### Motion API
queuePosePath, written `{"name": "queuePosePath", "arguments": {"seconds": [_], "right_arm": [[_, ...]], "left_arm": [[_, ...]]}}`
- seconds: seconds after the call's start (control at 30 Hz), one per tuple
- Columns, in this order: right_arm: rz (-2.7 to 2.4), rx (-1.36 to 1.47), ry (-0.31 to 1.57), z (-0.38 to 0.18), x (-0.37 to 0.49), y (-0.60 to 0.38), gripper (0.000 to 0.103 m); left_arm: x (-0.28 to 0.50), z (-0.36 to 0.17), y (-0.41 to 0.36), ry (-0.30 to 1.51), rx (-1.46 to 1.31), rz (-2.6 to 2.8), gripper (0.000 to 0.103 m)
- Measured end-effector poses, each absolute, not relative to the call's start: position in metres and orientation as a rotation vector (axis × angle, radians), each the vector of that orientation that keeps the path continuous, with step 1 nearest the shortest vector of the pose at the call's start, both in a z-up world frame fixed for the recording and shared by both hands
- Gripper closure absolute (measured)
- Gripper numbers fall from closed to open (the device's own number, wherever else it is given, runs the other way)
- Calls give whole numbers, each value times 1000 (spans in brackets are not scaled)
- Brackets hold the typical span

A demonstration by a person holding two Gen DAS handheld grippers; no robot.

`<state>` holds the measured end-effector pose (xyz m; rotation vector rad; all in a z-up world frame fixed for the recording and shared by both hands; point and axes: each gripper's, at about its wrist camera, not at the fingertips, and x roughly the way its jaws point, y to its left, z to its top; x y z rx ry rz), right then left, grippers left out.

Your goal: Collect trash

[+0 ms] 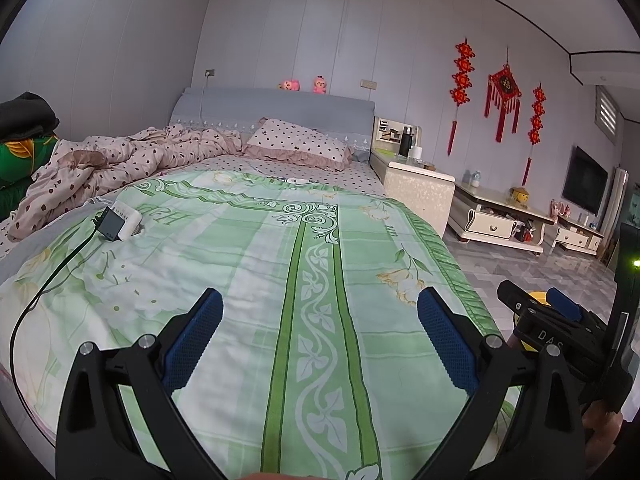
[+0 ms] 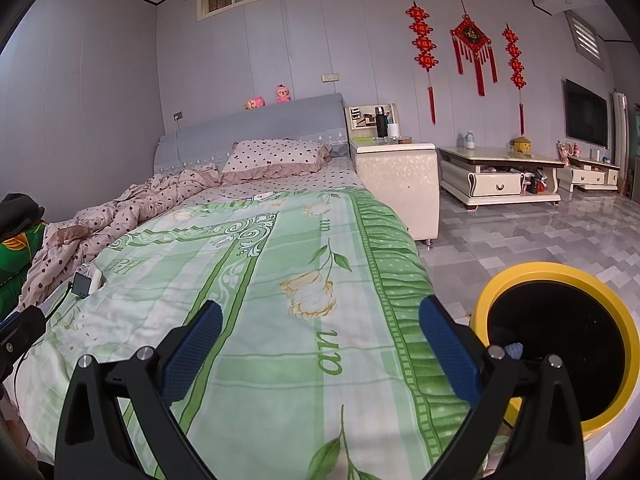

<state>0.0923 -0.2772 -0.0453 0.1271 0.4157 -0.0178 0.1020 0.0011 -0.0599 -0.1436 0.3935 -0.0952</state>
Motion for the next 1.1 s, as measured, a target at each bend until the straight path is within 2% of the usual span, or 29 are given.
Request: {"name": "queuePosePath", "arguments": {"seconds": [1.1], "right_arm": [[-18, 131, 422, -45, 93, -279, 8]], "left_arm": [[102, -60, 0, 395, -142, -96, 9]]}}
